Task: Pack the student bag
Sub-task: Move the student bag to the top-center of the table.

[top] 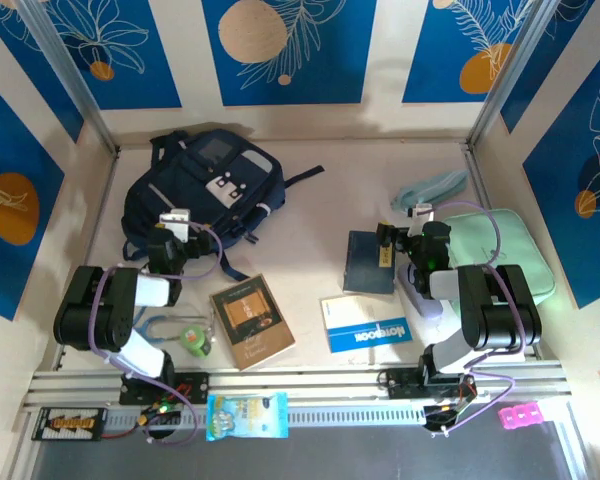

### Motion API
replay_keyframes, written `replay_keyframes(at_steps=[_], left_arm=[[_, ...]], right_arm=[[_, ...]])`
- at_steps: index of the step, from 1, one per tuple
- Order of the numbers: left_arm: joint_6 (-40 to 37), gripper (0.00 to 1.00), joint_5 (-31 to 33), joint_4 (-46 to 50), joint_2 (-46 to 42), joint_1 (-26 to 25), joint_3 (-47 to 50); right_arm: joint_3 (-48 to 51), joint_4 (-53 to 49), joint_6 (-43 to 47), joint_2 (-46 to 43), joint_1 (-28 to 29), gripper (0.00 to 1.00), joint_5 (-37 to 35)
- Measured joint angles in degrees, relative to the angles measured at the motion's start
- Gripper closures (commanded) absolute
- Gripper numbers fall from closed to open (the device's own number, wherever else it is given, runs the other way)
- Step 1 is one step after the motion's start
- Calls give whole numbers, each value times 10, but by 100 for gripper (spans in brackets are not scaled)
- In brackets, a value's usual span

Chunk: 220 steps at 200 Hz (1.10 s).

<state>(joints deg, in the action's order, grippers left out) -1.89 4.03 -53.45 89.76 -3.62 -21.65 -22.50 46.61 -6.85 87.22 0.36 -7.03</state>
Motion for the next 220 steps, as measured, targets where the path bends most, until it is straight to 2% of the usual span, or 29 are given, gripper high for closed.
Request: replay_keyframes(at_steps=[220], left_arm=[[0,0,0,0,0,0,0]], right_arm=[[0,-8,0,0,0,1,0]])
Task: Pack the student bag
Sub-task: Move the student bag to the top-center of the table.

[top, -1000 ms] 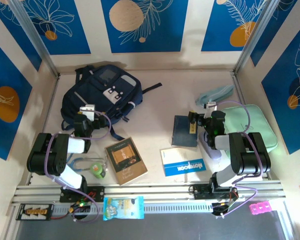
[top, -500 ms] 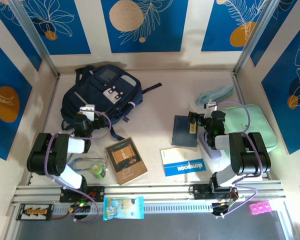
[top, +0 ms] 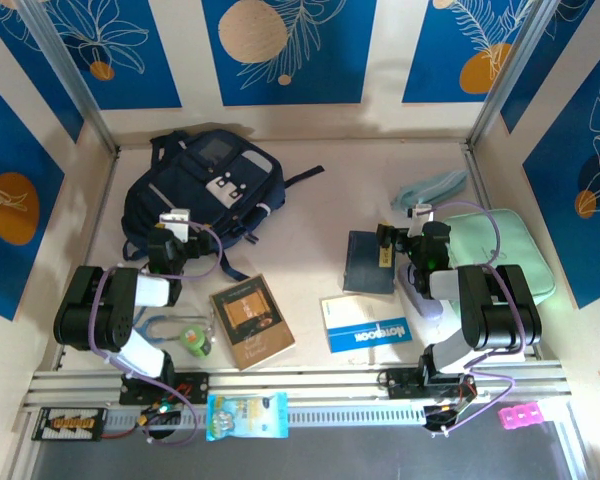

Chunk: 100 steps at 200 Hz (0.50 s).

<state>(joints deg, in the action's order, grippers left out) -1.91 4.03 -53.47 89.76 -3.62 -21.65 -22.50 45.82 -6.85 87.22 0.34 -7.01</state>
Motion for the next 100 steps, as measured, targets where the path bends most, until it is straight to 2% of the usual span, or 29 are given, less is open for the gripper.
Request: replay_keyframes(at_steps=[54,100], left_arm=[[0,0,0,0,0,0,0],[1,0,12,14,-32,0,14]], right_arm=[[-2,-15,0,-5,0,1,0],[-17,-72,5,-73,10,1,-17]])
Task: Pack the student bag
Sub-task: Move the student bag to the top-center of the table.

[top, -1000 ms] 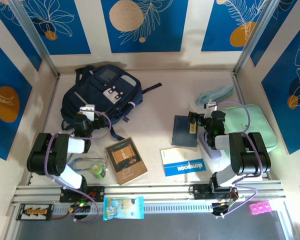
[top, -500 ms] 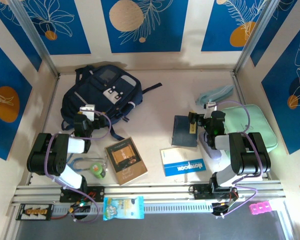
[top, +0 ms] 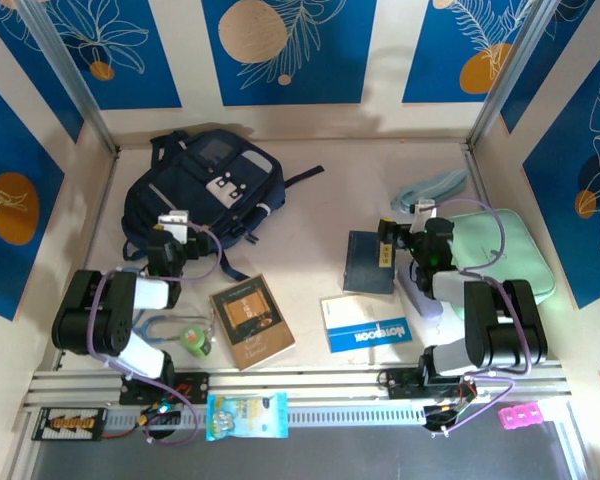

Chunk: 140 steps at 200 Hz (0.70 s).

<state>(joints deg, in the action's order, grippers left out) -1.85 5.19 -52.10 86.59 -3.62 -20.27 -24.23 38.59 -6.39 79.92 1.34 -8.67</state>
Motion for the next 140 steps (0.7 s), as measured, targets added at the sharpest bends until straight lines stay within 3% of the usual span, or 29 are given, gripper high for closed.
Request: replay_keyframes(at_steps=[33,74,115,140], left_arm=[[11,0,26,70,-111,0,-1],[77,0,39,251,-224,0,-91],[165,0,31,448,-216,3,-232],[205,0,18,519,-186,15,-258]], right_arm=[[-68,-118,-18,-53,44,1,-40],[-252,-325,-151,-36,75,1,-28],[-390,-460,-263,66,156,1,18],[-443,-486,-326,144,207,1,74]])
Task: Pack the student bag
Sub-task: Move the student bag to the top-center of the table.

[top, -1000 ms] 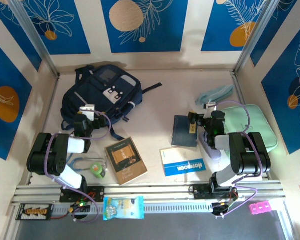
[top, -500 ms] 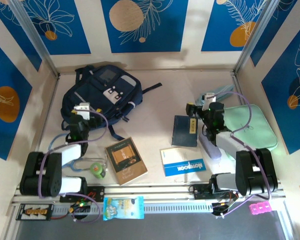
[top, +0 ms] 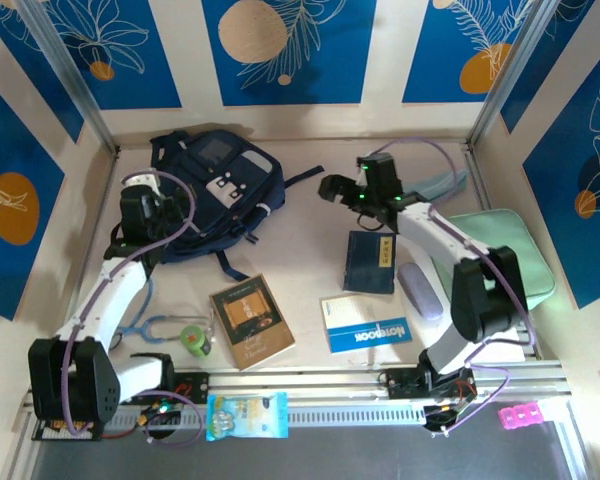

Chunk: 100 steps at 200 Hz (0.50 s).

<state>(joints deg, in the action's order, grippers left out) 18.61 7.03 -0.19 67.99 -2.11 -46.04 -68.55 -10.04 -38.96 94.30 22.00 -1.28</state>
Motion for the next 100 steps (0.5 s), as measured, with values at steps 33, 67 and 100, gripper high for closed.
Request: replay_keyframes(at_steps=[33,67,100], left_arm=[[40,0,-14,61,6,21,4],[54,0,-37,89,-17,39,11],[53,0,-69,106,-44,45,12]], right_arm=[[-56,6,-95,94,62,5,63],[-115,31,-191,179,122,8,80],[-191,26,-244,251,164,16,60]])
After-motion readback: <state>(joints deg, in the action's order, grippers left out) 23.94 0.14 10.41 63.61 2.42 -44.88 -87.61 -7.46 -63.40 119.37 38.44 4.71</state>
